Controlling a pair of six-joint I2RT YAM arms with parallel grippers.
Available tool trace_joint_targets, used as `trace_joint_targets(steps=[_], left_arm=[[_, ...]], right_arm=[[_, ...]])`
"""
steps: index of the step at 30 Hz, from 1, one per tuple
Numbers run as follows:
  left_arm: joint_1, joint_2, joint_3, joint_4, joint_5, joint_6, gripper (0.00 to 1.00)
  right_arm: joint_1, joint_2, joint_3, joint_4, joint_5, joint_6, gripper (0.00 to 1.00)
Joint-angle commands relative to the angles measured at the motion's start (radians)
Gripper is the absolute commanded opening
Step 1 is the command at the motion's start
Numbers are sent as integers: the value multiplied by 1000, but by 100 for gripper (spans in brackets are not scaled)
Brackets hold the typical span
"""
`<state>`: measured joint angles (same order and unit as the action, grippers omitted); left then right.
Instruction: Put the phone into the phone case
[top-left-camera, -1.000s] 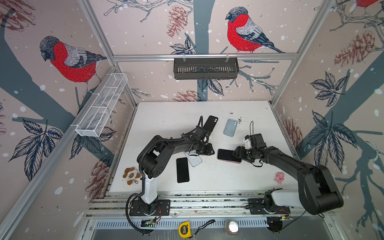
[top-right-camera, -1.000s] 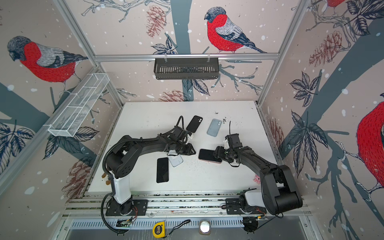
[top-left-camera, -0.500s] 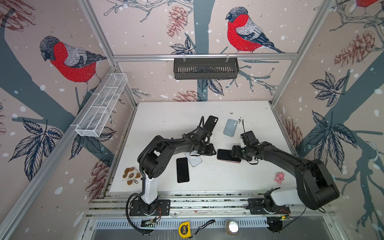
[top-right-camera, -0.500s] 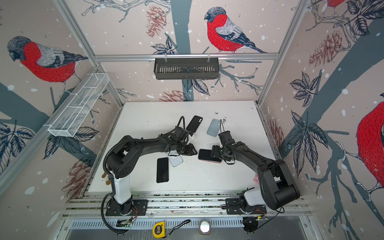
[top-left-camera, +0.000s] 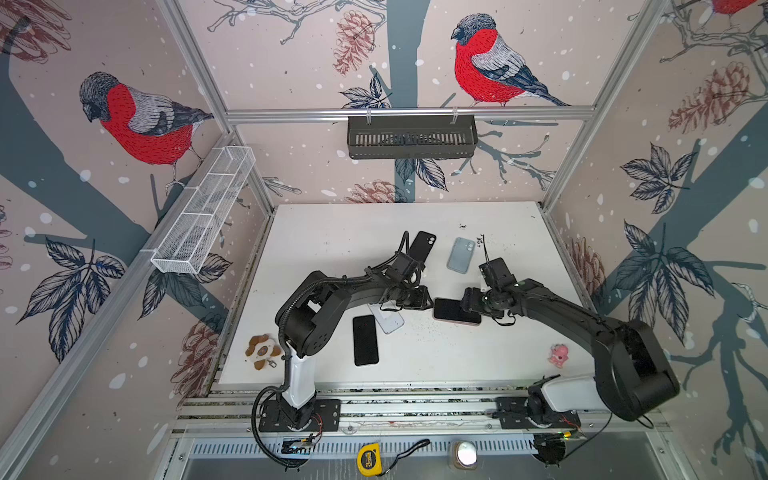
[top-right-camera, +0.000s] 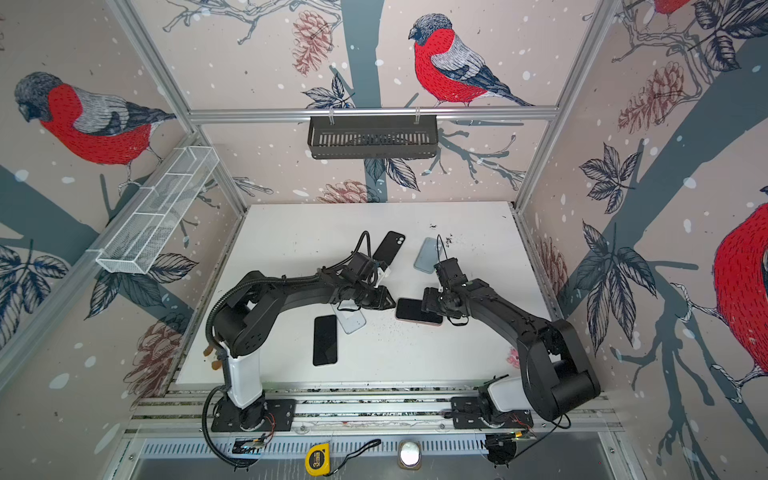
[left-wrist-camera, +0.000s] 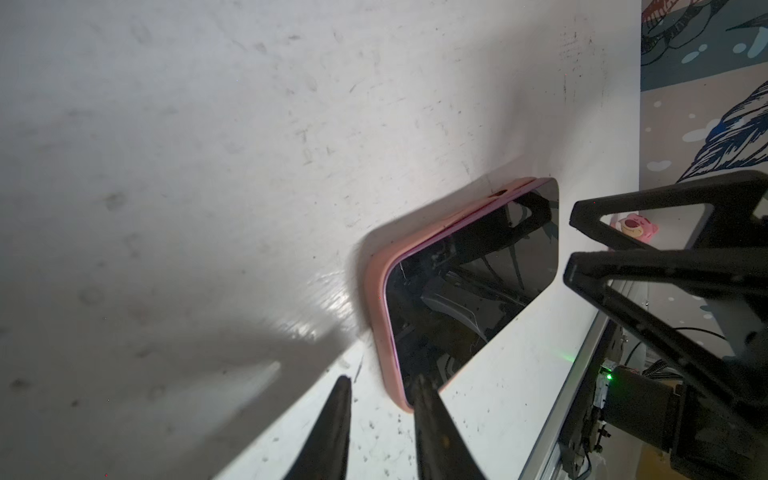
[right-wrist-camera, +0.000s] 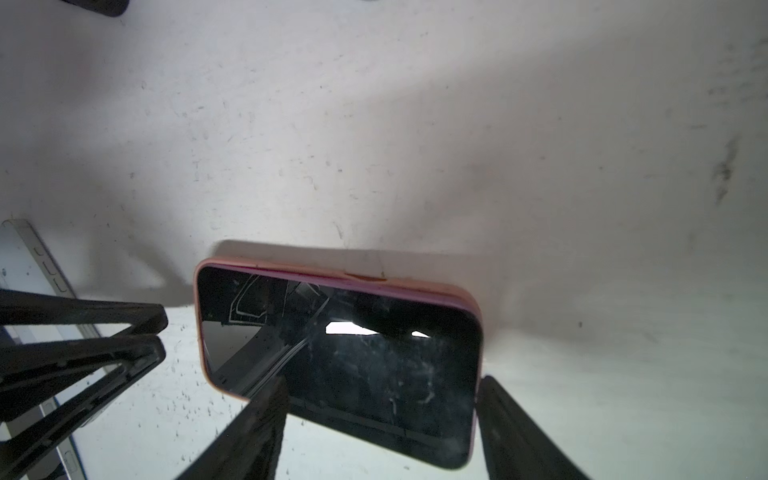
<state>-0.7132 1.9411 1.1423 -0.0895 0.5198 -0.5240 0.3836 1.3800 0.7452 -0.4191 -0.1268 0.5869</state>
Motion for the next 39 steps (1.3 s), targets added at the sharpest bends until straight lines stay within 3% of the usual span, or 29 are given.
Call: trace_joint_targets(steps=[1, 6, 11, 16, 39], left_arm=[[-7, 4, 3, 23, 12, -12, 29], [-15, 9, 2, 28, 9, -16, 28], [-20, 20, 4, 31, 10, -23, 28], [-28, 25, -6, 49, 10, -36, 28], [-28, 29, -8, 41, 11, -27, 28]], right_arm=[[-41, -43, -35, -13, -15, -45, 71], [-111, -122, -106, 17, -135, -96, 66], [-114, -123, -143, 62, -219, -95, 57], [-114, -85, -175, 103, -248, -88, 40], [-34, -45, -159, 203, -279, -25, 18]])
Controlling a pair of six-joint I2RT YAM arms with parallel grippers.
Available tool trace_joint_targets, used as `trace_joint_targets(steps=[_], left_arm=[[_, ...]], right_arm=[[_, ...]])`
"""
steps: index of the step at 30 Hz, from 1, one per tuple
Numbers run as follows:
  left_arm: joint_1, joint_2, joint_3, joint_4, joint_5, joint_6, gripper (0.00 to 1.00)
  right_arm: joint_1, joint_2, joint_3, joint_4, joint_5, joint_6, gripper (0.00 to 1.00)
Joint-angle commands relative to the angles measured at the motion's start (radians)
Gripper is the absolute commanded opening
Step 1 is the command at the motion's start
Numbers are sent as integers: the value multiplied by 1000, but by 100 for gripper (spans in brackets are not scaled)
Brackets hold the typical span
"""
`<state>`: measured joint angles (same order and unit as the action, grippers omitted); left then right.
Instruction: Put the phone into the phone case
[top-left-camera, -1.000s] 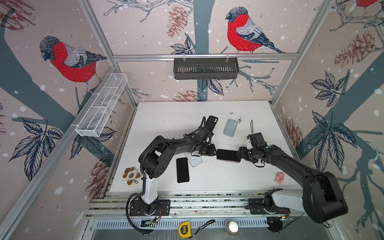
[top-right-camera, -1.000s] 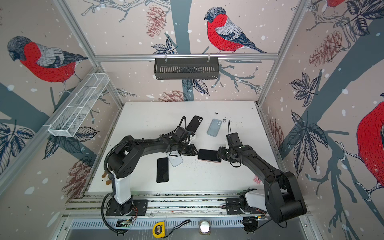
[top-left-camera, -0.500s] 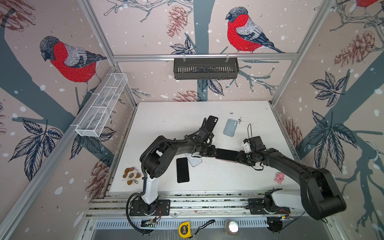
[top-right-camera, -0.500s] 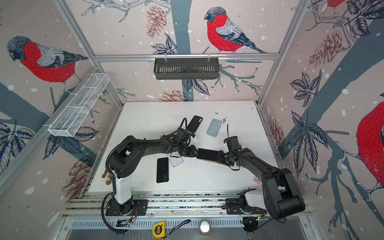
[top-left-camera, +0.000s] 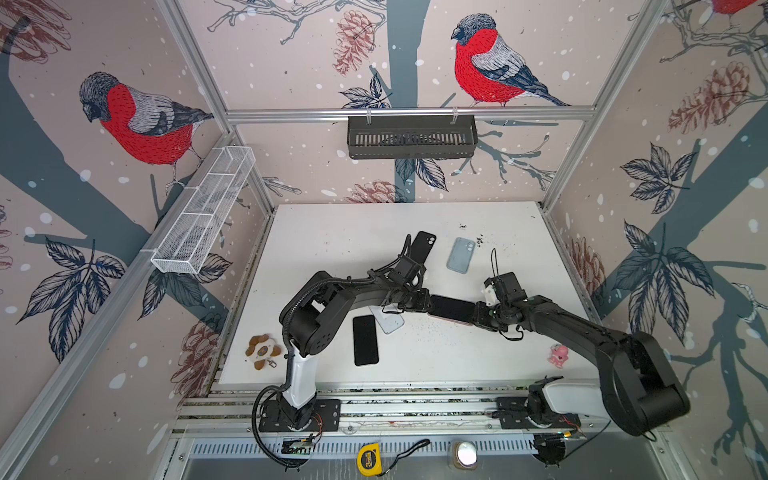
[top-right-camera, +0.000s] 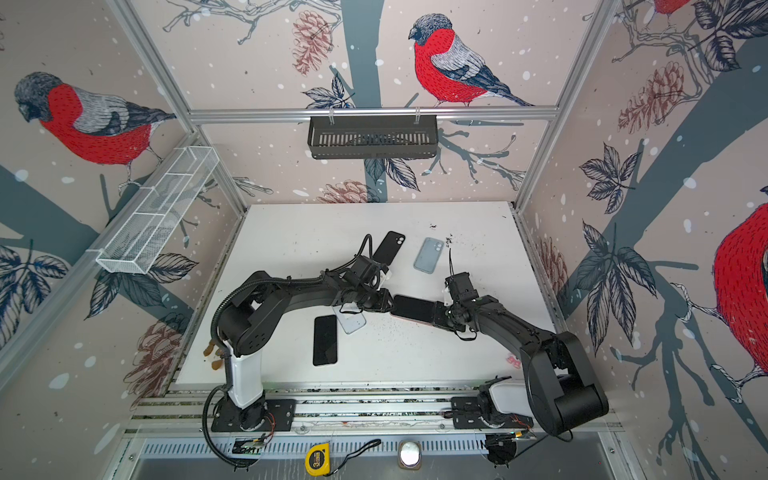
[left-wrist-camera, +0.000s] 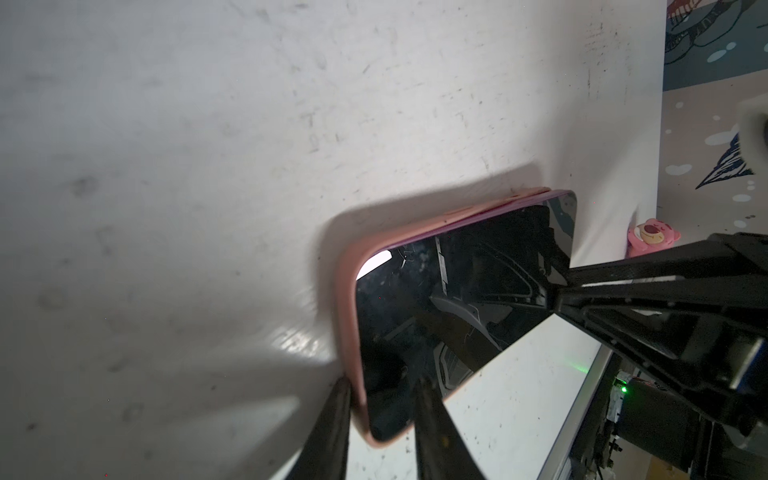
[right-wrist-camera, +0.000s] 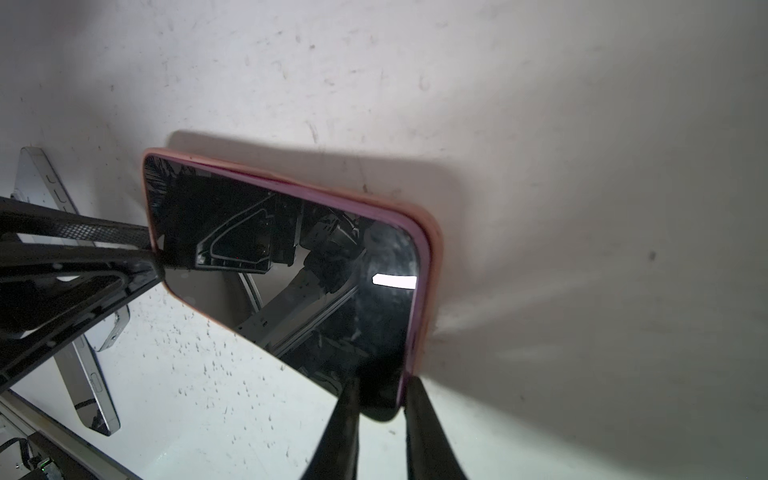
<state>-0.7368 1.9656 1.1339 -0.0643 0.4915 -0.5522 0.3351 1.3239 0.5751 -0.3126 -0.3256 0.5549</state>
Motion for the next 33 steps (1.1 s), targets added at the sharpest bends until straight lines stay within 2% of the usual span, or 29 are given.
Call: trace_joint_targets(steps=[1, 6, 13, 17, 27, 30, 33], left_arm=[[-4, 5, 0, 16, 38, 1, 28], [-4, 3, -3, 9, 37, 7, 28], [-4, 0, -9, 5, 34, 11, 28], [-4, 1, -6, 4, 35, 12, 28], [-4, 0, -4, 0, 33, 12, 28], [-3, -8, 1, -21, 15, 24, 28], [8, -52, -4, -61, -57, 49, 28]], right_arm=[[19, 17, 18, 97, -82, 9, 17], [30, 42, 31, 96, -75, 9, 10], [30, 55, 19, 91, -62, -2, 9], [31, 76, 17, 74, -47, -16, 5], [31, 66, 10, 68, -26, -11, 1], [26, 61, 19, 59, -26, -18, 2], [5, 41, 49, 20, -16, -48, 17]])
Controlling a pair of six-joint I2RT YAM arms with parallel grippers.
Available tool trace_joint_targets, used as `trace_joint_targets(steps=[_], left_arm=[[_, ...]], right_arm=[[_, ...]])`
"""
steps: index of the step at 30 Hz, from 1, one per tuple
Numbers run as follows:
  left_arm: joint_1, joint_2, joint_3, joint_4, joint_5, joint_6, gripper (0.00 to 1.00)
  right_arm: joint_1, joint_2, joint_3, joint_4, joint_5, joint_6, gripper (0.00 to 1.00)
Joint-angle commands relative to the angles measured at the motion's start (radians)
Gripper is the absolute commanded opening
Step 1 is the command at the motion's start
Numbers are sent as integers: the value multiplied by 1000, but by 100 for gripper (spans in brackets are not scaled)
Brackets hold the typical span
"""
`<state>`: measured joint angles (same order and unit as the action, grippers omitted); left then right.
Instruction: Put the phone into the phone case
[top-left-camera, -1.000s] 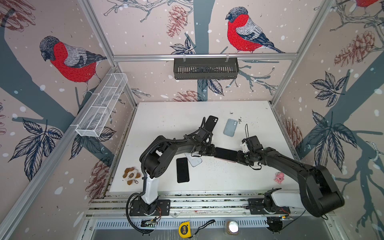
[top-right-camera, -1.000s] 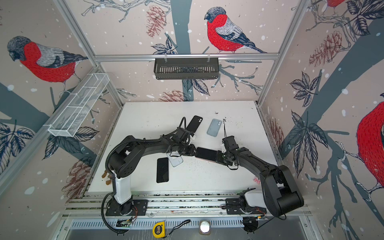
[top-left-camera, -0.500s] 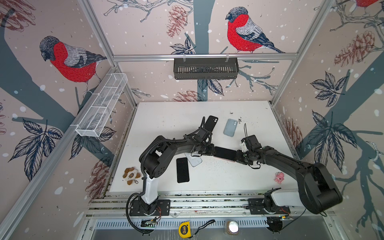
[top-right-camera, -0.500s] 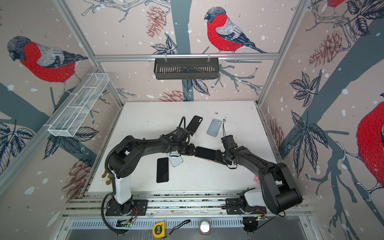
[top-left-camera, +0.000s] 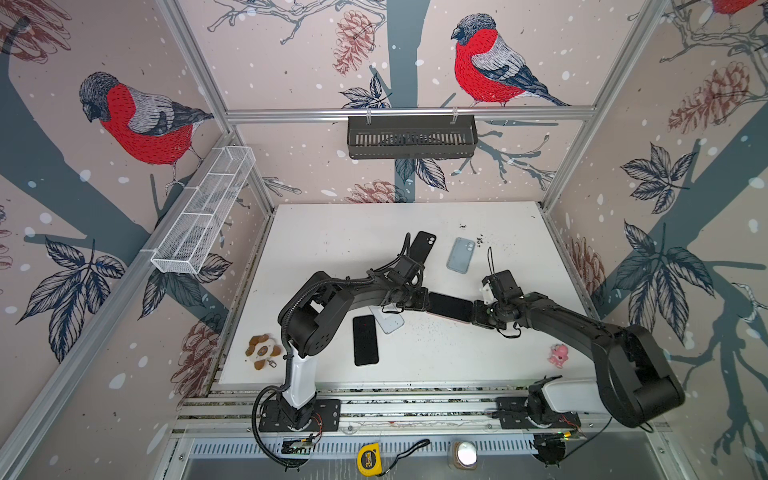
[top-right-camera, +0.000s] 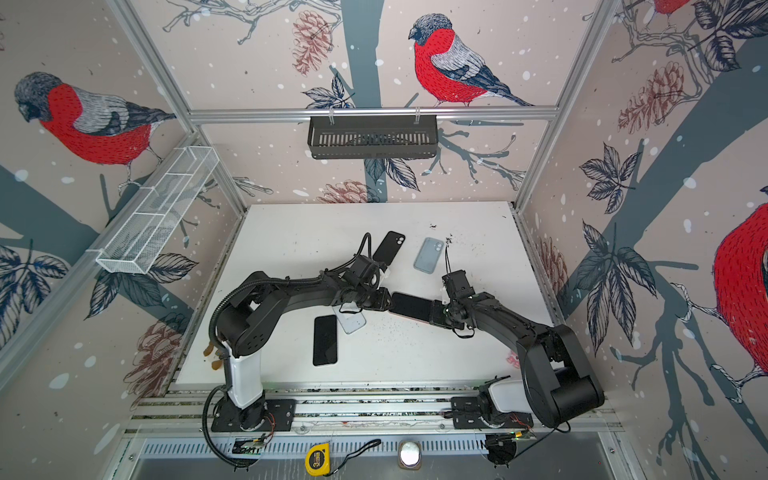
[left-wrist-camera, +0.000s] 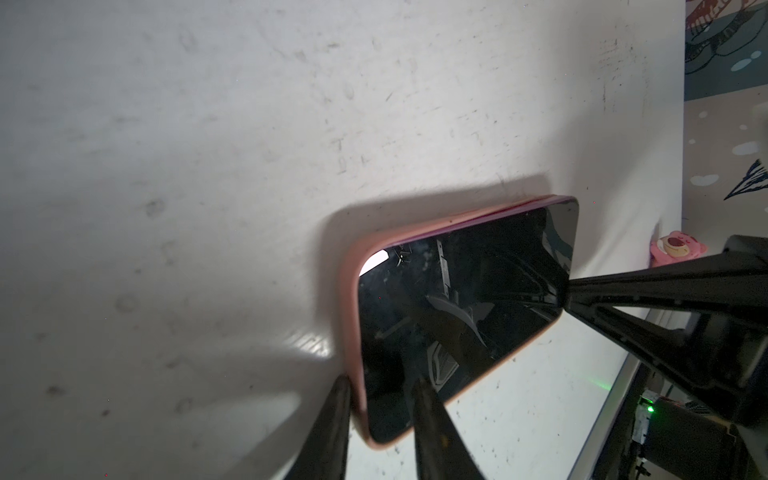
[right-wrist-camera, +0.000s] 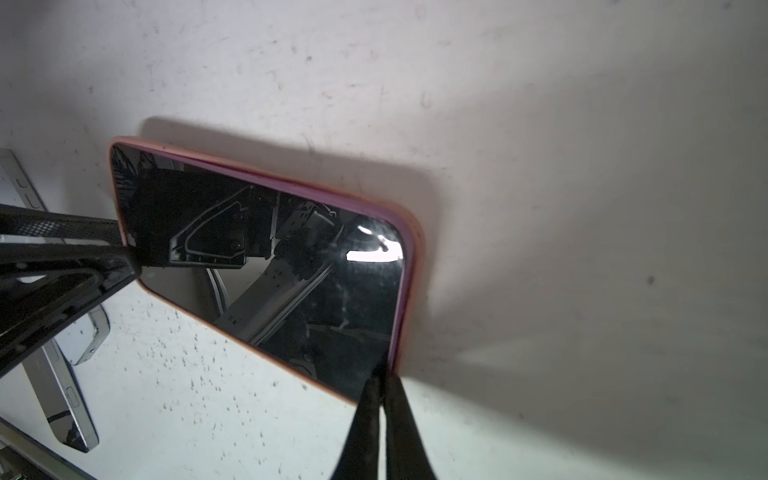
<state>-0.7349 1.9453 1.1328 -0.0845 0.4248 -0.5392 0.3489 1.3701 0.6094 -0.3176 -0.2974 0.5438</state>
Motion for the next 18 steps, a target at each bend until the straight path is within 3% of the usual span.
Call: trace_joint_targets(steps=[1, 3, 10, 18], left_arm=[[15, -47, -11, -41, 0, 38, 28], [38, -82, -32, -38, -3, 39, 28], [21, -133, -74, -36, -34, 46, 28], [-39, -150, -191, 56, -15, -11, 28]], right_arm=[[-22, -16, 26, 8, -37, -48, 21], [-53, -42, 48, -21, -24, -75, 29], [-109, -21, 93, -26, -36, -105, 33], [-131, 121, 163, 53, -90, -125, 43]])
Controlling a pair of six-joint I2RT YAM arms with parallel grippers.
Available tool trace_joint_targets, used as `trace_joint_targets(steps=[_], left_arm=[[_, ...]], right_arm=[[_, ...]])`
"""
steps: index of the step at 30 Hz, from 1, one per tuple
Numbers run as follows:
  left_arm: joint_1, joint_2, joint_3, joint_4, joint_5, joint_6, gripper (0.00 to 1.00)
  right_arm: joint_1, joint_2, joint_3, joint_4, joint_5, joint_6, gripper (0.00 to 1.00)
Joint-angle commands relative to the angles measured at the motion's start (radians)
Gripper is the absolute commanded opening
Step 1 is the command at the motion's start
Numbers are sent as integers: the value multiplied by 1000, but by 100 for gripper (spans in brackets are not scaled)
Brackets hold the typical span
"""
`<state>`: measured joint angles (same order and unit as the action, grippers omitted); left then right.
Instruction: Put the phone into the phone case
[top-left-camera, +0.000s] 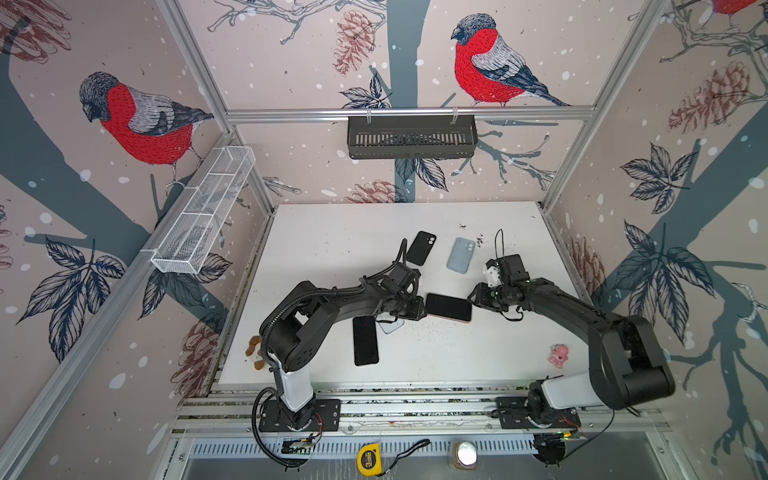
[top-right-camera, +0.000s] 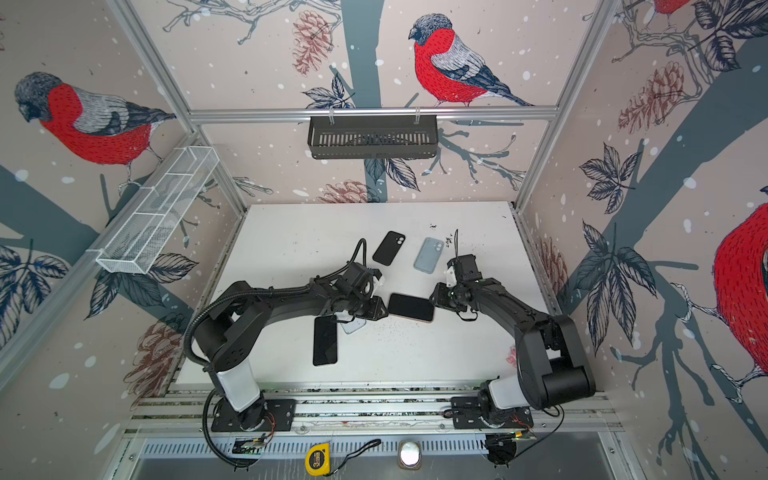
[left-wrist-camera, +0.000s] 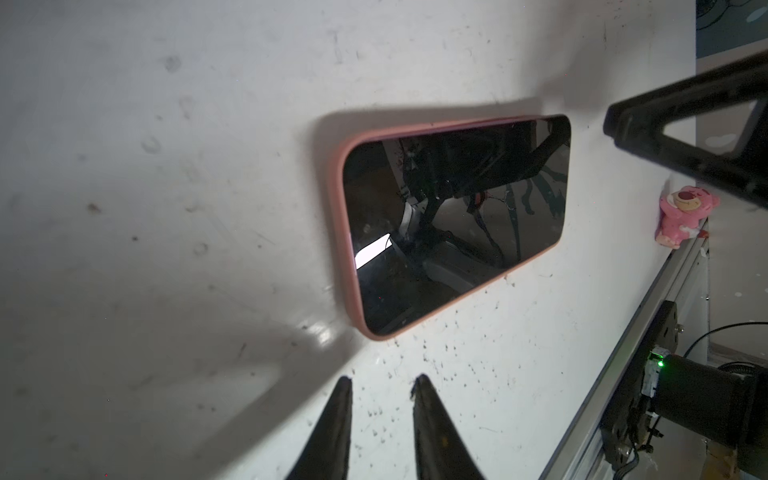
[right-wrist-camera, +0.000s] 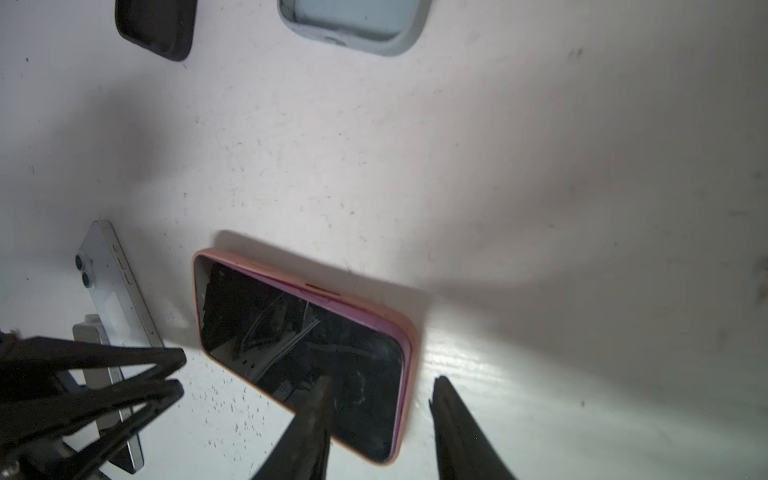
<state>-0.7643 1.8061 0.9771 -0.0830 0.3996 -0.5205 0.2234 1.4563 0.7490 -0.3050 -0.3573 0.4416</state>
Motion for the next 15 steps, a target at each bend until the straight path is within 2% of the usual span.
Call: trace_joint_targets(steps=[1, 8, 15], left_arm=[[-14, -8, -47, 67, 19, -36, 28], [-32, 34, -58, 103, 30, -47, 28], [-1, 106, 15, 87, 67, -20, 28]], right_arm=[[-7, 53, 31, 48, -37, -22, 44], [-7, 148, 31, 152, -154, -1, 48], [3, 101, -72, 220, -226, 15, 48]])
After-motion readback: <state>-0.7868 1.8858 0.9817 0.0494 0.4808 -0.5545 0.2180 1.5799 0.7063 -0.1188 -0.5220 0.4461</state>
